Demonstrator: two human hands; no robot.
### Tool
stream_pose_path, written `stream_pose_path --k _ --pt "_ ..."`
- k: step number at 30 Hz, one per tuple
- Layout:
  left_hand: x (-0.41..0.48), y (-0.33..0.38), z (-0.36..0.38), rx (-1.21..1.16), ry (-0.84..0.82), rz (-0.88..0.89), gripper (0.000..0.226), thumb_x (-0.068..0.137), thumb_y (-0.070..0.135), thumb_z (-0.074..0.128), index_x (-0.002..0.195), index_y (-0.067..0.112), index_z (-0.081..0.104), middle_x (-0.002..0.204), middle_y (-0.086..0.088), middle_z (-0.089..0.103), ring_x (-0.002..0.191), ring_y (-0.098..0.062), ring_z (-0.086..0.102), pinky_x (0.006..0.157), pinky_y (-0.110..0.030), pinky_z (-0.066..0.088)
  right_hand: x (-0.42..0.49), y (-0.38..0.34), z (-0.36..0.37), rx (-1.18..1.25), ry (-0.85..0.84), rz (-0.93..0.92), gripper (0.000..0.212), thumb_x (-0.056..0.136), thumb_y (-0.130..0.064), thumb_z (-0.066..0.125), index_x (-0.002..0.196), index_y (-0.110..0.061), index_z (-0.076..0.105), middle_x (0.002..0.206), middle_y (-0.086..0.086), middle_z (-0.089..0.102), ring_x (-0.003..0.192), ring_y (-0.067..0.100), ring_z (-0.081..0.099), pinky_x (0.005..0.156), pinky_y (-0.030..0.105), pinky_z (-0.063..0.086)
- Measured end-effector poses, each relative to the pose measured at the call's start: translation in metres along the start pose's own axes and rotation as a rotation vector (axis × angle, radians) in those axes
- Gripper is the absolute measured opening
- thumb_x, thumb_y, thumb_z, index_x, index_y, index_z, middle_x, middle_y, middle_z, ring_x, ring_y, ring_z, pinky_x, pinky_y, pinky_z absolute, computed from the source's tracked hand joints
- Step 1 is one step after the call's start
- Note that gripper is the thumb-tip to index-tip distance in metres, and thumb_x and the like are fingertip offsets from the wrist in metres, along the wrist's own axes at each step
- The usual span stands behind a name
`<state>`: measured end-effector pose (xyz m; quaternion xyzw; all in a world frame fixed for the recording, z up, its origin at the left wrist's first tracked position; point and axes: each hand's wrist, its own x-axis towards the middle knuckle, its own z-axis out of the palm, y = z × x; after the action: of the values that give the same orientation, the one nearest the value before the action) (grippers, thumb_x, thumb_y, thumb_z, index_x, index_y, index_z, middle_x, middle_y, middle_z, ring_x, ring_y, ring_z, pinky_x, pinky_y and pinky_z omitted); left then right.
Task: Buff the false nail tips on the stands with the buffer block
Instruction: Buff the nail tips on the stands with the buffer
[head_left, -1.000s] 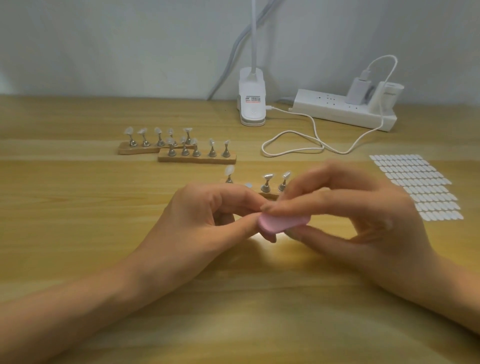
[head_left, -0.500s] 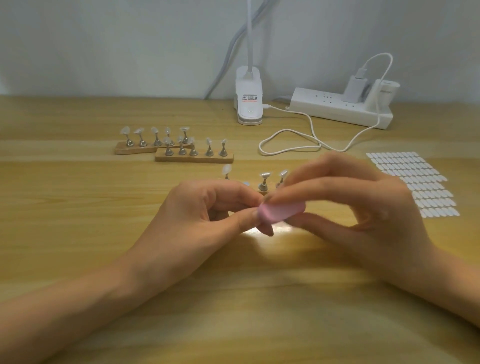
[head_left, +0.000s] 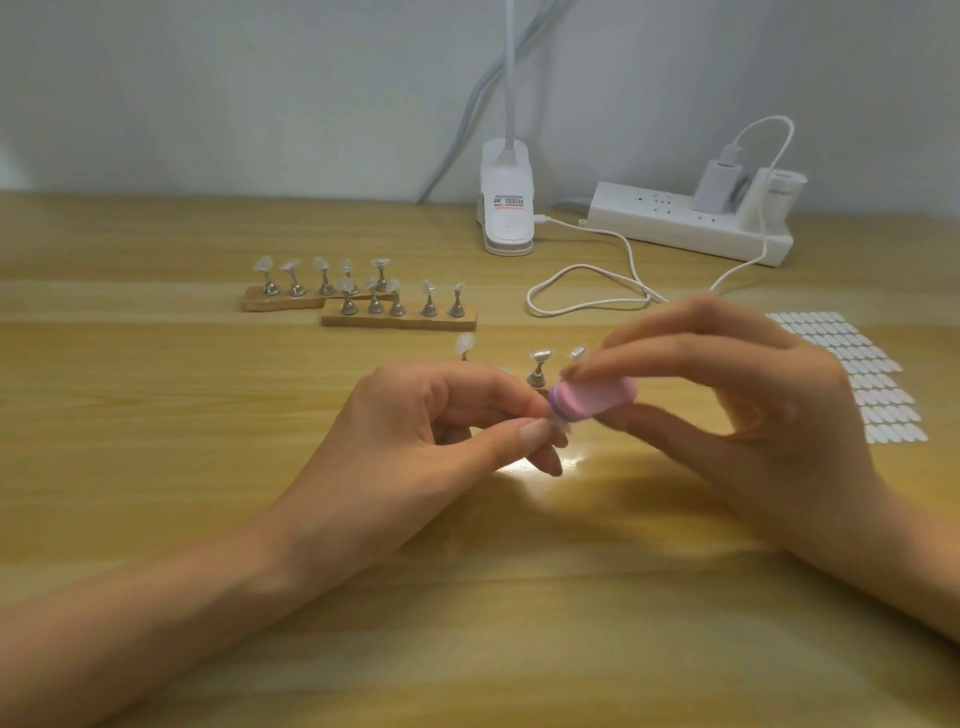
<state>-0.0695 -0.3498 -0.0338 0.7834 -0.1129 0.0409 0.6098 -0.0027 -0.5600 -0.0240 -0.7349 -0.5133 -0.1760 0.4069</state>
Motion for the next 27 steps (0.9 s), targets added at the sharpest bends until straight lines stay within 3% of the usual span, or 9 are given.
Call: stream_pose_path --k 3,6,10,14,17,20,22,24,27 --pt "0.001 -0.001 0.001 0.017 -0.009 -0.008 0.013 0.084 0.036 0.074 0.092 0.027 0.078 0.085 0.004 0.078 0.070 -0.046 0.063 0.058 -0.048 0.050 0.000 0.000 0.002 -0.022 -0.035 -0.046 0.016 0.090 -0.016 0.072 0.105 -0.017 0.072 0.102 0.001 0.068 0.095 0.013 0.067 0.083 0.029 0.053" --pt "0.002 -0.002 0.000 0.016 -0.003 0.004 0.014 0.085 0.036 0.071 0.091 0.026 0.078 0.083 0.004 0.078 0.064 -0.034 0.062 0.047 -0.024 0.038 0.001 0.001 0.002 -0.006 0.001 0.003 0.017 0.090 -0.015 0.072 0.107 -0.017 0.071 0.101 0.003 0.068 0.094 0.016 0.068 0.080 0.035 0.054" --pt "0.002 -0.002 0.002 -0.010 0.016 -0.023 0.014 0.082 0.031 0.072 0.090 0.021 0.079 0.085 0.002 0.078 0.075 -0.037 0.070 0.064 -0.050 0.053 0.001 -0.003 0.004 -0.036 -0.051 -0.062 0.016 0.088 -0.015 0.071 0.103 -0.016 0.075 0.102 0.000 0.068 0.096 0.007 0.065 0.087 0.021 0.050" --pt "0.001 0.000 0.002 0.009 0.001 -0.011 0.010 0.084 0.034 0.076 0.089 0.025 0.078 0.081 0.004 0.078 0.059 -0.019 0.065 0.051 -0.023 0.043 0.002 -0.002 0.001 -0.049 0.015 -0.016 0.018 0.087 -0.014 0.074 0.105 -0.015 0.072 0.100 0.002 0.068 0.093 0.013 0.067 0.081 0.029 0.054" --pt "0.003 0.000 0.002 0.004 0.007 -0.017 0.011 0.083 0.032 0.076 0.090 0.023 0.079 0.084 0.004 0.078 0.069 -0.040 0.067 0.059 -0.042 0.051 0.000 -0.005 0.006 -0.053 -0.032 -0.075 0.014 0.088 -0.016 0.075 0.102 -0.015 0.076 0.100 -0.001 0.068 0.094 0.008 0.066 0.086 0.024 0.052" --pt "0.002 0.001 0.002 0.029 0.012 0.010 0.012 0.082 0.038 0.072 0.089 0.029 0.077 0.082 0.006 0.078 0.062 -0.045 0.053 0.052 -0.028 0.039 0.001 0.004 -0.004 -0.042 0.042 0.007 0.016 0.089 -0.021 0.073 0.104 -0.017 0.071 0.100 0.003 0.067 0.095 0.015 0.066 0.083 0.036 0.053" --pt "0.002 0.002 0.000 0.044 0.022 0.032 0.009 0.083 0.035 0.069 0.087 0.030 0.076 0.082 0.008 0.077 0.062 -0.037 0.052 0.051 -0.031 0.038 0.000 0.010 -0.008 -0.048 0.071 0.043 0.019 0.089 -0.023 0.070 0.107 -0.020 0.068 0.103 0.003 0.066 0.099 0.018 0.066 0.082 0.042 0.053" --pt "0.001 0.001 -0.001 0.051 0.041 0.059 0.006 0.082 0.032 0.071 0.084 0.029 0.075 0.081 0.011 0.075 0.059 -0.010 0.052 0.051 -0.021 0.039 -0.004 0.011 -0.007 -0.004 0.074 0.047 0.024 0.090 -0.023 0.068 0.114 -0.023 0.065 0.108 0.003 0.065 0.102 0.023 0.065 0.084 0.044 0.053" --pt "0.001 -0.001 -0.002 0.027 0.071 0.064 0.002 0.079 0.026 0.075 0.080 0.024 0.075 0.079 0.010 0.071 0.062 -0.003 0.058 0.056 -0.021 0.047 -0.006 0.014 -0.007 0.074 0.099 0.096 0.031 0.094 -0.025 0.065 0.124 -0.025 0.061 0.112 0.002 0.062 0.102 0.029 0.063 0.084 0.047 0.052"
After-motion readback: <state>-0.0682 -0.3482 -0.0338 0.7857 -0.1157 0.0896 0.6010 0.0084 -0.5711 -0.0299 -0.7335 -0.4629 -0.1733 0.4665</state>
